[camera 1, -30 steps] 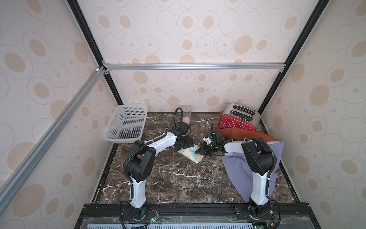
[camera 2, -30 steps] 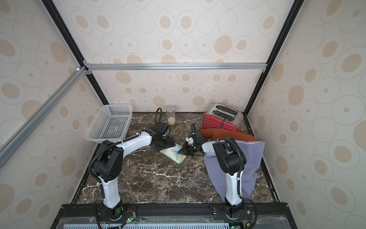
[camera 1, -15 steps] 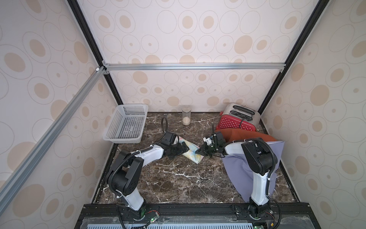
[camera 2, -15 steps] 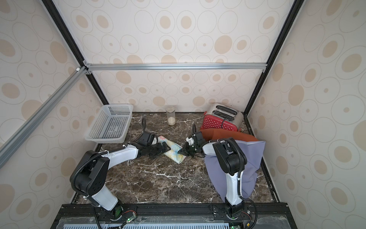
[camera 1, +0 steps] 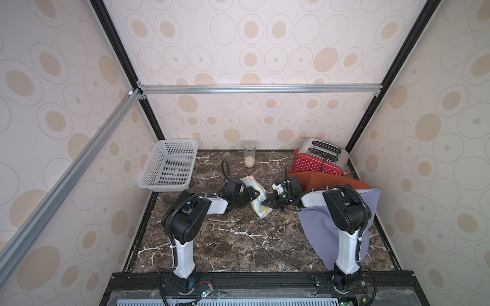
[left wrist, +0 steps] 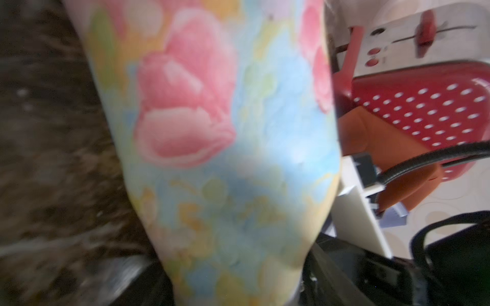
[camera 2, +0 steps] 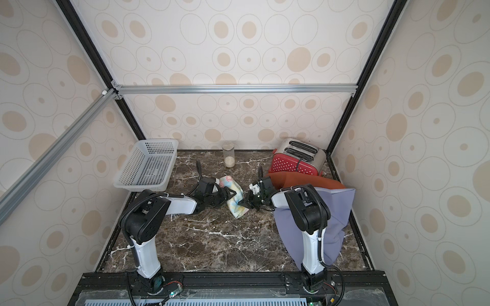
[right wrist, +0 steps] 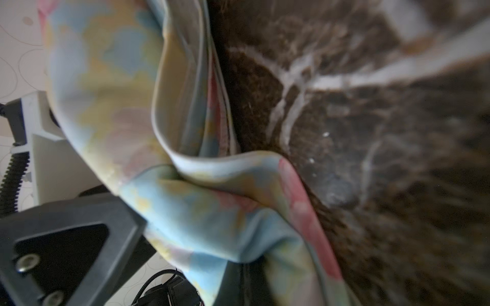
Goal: Roll up the skirts
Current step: Pick up the skirt from the center of the board.
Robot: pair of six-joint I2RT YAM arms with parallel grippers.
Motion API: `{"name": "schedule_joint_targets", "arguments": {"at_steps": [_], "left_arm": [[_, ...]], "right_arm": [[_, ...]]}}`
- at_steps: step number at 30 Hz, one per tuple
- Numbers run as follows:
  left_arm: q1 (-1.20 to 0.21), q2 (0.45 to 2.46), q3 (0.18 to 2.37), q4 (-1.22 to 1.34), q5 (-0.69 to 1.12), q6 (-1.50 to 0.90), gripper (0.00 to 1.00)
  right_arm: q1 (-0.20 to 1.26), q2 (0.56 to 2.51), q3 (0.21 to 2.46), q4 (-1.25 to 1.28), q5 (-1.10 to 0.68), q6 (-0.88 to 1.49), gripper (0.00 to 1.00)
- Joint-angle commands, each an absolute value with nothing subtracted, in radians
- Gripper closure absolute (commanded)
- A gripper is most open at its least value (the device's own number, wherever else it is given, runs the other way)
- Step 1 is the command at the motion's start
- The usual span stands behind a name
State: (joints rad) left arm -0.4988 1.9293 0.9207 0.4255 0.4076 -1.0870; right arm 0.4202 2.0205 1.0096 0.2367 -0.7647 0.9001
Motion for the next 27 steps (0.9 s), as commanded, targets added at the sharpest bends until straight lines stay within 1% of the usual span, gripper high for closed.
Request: {"name": "schedule_joint_targets", "arguments": {"at_steps": [1, 3, 5, 7, 9, 10, 13, 14, 16, 19, 21, 24, 27], "left_arm": [[-0.511, 2.007, 0.936, 0.369, 0.330, -1.087, 0.52], [-0.509, 2.026, 0.968, 0.360, 0.310, -1.067, 0.56], [-0.505, 2.050, 0.998, 0.381, 0.317, -1.056, 0.57], [-0.505, 2.064, 1.019, 0.399, 0.320, -1.041, 0.70], [-0.504, 2.068, 1.037, 0.395, 0.309, -1.020, 0.85], [-0.501, 2.063, 1.041, 0.392, 0.303, -1.016, 0.91], [-0.494, 2.030, 1.041, 0.384, 0.267, -1.006, 1.00], [-0.492, 2.018, 1.048, 0.368, 0.259, -0.998, 1.00], [-0.492, 1.997, 1.079, 0.303, 0.239, -0.968, 1.00], [-0.491, 1.959, 1.102, 0.248, 0.190, -0.941, 1.00], [-0.490, 1.925, 1.115, 0.212, 0.154, -0.925, 1.00], [-0.486, 1.875, 1.149, 0.135, 0.096, -0.882, 1.00], [-0.464, 1.824, 1.183, 0.058, 0.050, -0.846, 1.00]], "right_arm": [[0.428, 2.100, 0.967, 0.093, -0.669, 0.900, 1.00], [0.429, 2.103, 0.971, 0.086, -0.670, 0.896, 1.00], [0.428, 2.105, 0.981, 0.070, -0.665, 0.891, 1.00], [0.427, 2.104, 0.983, 0.065, -0.664, 0.890, 1.00], [0.426, 2.099, 0.986, 0.063, -0.669, 0.886, 1.00], [0.424, 2.093, 0.984, 0.063, -0.667, 0.886, 1.00], [0.422, 2.034, 0.961, 0.086, -0.657, 0.886, 1.00], [0.422, 2.008, 0.951, 0.098, -0.653, 0.889, 1.00], [0.416, 1.951, 0.917, 0.143, -0.658, 0.901, 0.97], [0.405, 1.864, 0.844, 0.260, -0.679, 0.956, 0.85], [0.390, 1.806, 0.788, 0.339, -0.688, 1.002, 0.82], [0.354, 1.750, 0.713, 0.429, -0.708, 1.060, 0.80], [0.336, 1.715, 0.669, 0.440, -0.714, 1.063, 0.79]]}}
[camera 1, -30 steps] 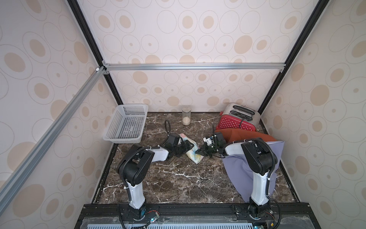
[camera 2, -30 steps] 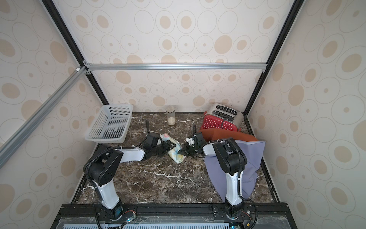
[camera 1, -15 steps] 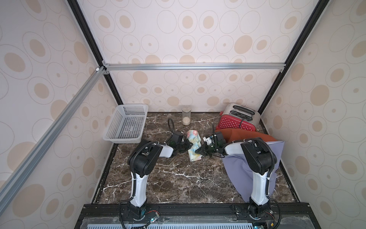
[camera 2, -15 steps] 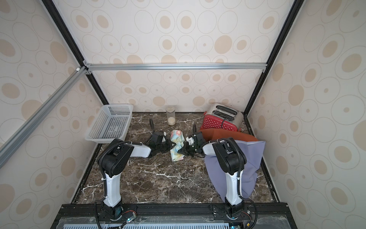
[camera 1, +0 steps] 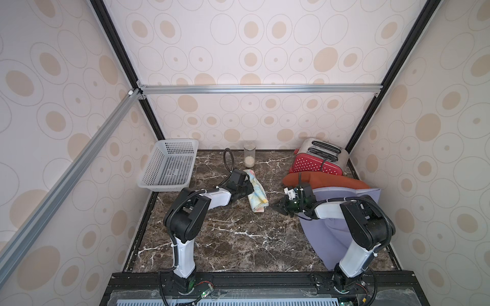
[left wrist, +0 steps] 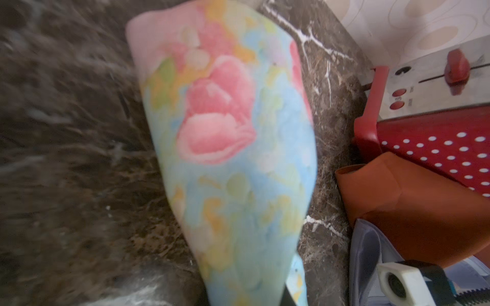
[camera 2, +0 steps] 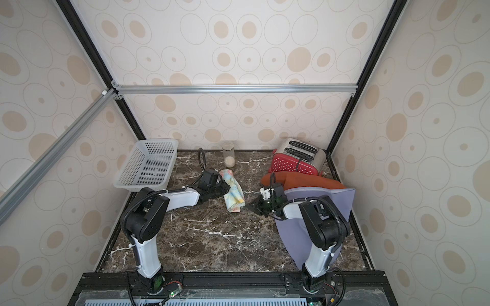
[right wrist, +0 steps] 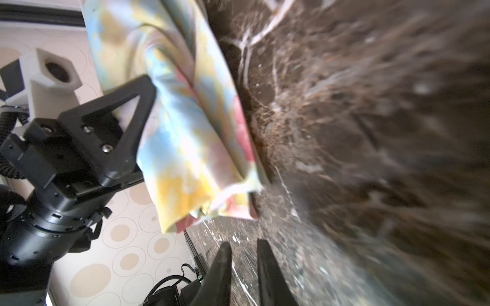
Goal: Roll up the skirts
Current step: Pick up the skirt from the center of the board, then place the skirt in the basket.
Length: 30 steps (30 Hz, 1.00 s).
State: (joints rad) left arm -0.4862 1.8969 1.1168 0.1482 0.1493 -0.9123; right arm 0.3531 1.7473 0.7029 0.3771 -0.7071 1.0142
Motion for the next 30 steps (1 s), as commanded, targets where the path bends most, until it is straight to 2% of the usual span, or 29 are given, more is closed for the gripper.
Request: {"name": "schedule_joint_targets", "arguments": {"at_steps": [1, 9, 18, 23, 30], "left_arm": [[-0.452, 1.811, 1.199, 0.027, 0.044, -0.838, 1.00], [-0.291, 1.788, 1.384, -0.123, 0.083, -0.797, 1.00], [-0.065, 1.969, 1.786, -0.276, 0.214, -0.798, 1.00], [0.051, 2.080, 1.957, -0.281, 0.265, -0.842, 1.00], [0.182, 2.220, 2.054, -0.162, 0.323, -0.971, 1.00]], "right_arm": [[0.337, 1.707, 0.657, 0.439, -0.714, 1.059, 0.79], [0.336, 1.671, 0.565, 0.475, -0.707, 1.055, 0.80], [0.336, 1.644, 0.571, 0.418, -0.706, 1.024, 0.80], [0.337, 1.653, 0.602, 0.374, -0.706, 1.006, 0.80], [0.336, 1.685, 0.663, 0.303, -0.710, 0.970, 0.81]]}}
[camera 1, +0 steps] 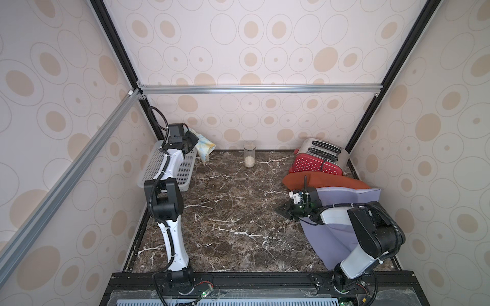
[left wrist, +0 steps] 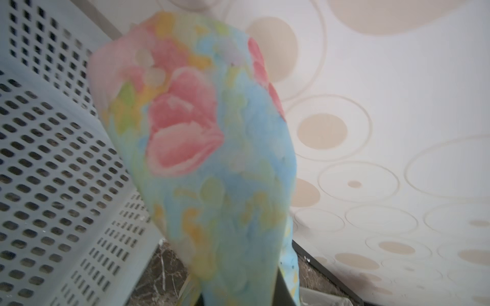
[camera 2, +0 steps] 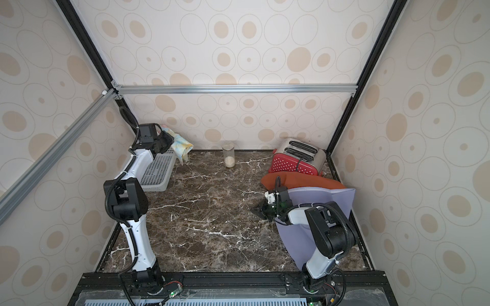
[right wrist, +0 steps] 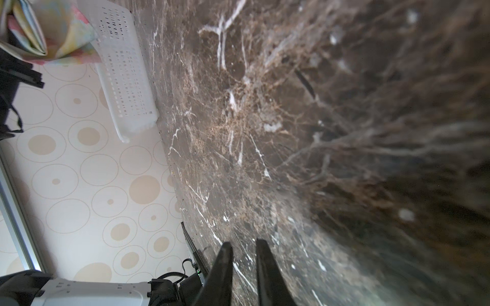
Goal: Roll up the skirts
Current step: Place the skirt in the basket.
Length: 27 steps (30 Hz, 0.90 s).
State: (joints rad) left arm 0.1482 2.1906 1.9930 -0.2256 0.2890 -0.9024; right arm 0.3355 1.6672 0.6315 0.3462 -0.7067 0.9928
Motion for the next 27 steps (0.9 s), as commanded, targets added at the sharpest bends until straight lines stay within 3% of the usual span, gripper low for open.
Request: {"name": "schedule_joint_targets", "arguments": {"at_steps": [1, 17, 27], "left_arm": [[0.195, 2.238, 2.061, -0.144, 0.334, -0.989, 1.00], [0.281, 2.360, 1.844, 0.222, 0.265, -1.234, 1.00], [0.280, 2.380, 1.848, 0.132, 0.121, -1.027, 1.00]], "right_arm": [[0.337, 1.690, 0.670, 0.296, -0.711, 0.968, 0.81], [0.337, 1.755, 0.747, 0.263, -0.727, 0.964, 0.82], [0.337, 1.720, 0.770, 0.176, -0.710, 0.923, 0.82]]}}
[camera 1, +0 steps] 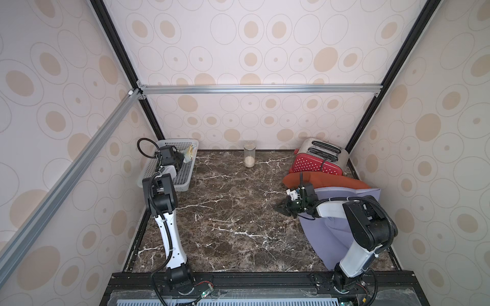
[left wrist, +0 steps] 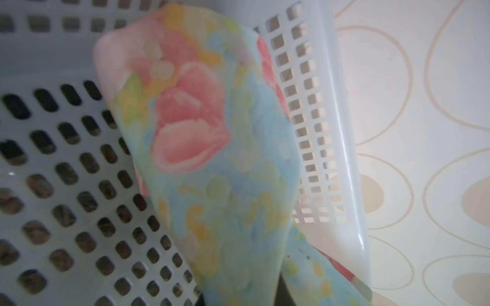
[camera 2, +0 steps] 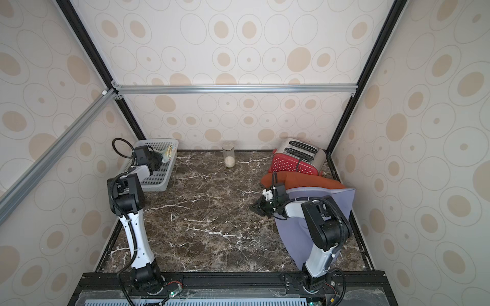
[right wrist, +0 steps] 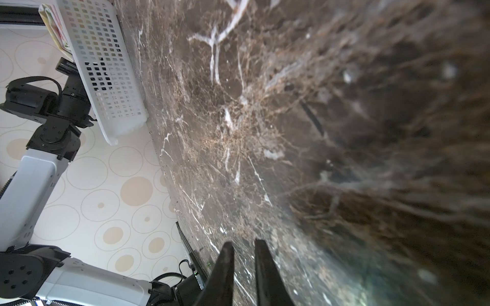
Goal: Roll up the skirts
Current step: Place the skirt in the basket.
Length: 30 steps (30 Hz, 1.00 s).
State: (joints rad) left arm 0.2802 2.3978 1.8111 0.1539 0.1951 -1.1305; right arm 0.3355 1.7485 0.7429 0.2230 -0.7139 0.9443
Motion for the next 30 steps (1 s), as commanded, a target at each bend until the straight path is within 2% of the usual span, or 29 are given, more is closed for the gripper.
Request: {"name": "schedule_joint_targets", "arguments": {"at_steps": [1, 10, 22, 27, 30], "left_arm": [[0.281, 2.385, 1.861, 0.109, 0.113, -0.985, 1.00], [0.279, 2.423, 2.003, 0.056, 0.131, -0.752, 1.00], [0.278, 2.515, 2.026, 0.007, 0.239, -0.732, 1.00], [0.279, 2.513, 2.009, -0.055, 0.260, -0.700, 0.79], [0.281, 2.500, 1.979, -0.053, 0.271, -0.711, 0.53]], "right_arm": [[0.337, 1.720, 0.773, 0.170, -0.708, 0.919, 0.82], [0.348, 1.732, 0.786, 0.151, -0.697, 0.916, 0.82], [0.388, 1.761, 0.821, 0.169, -0.675, 0.928, 0.82], [0.400, 1.760, 0.832, 0.169, -0.667, 0.934, 0.82], [0.404, 1.759, 0.836, 0.172, -0.662, 0.939, 0.82]]}}
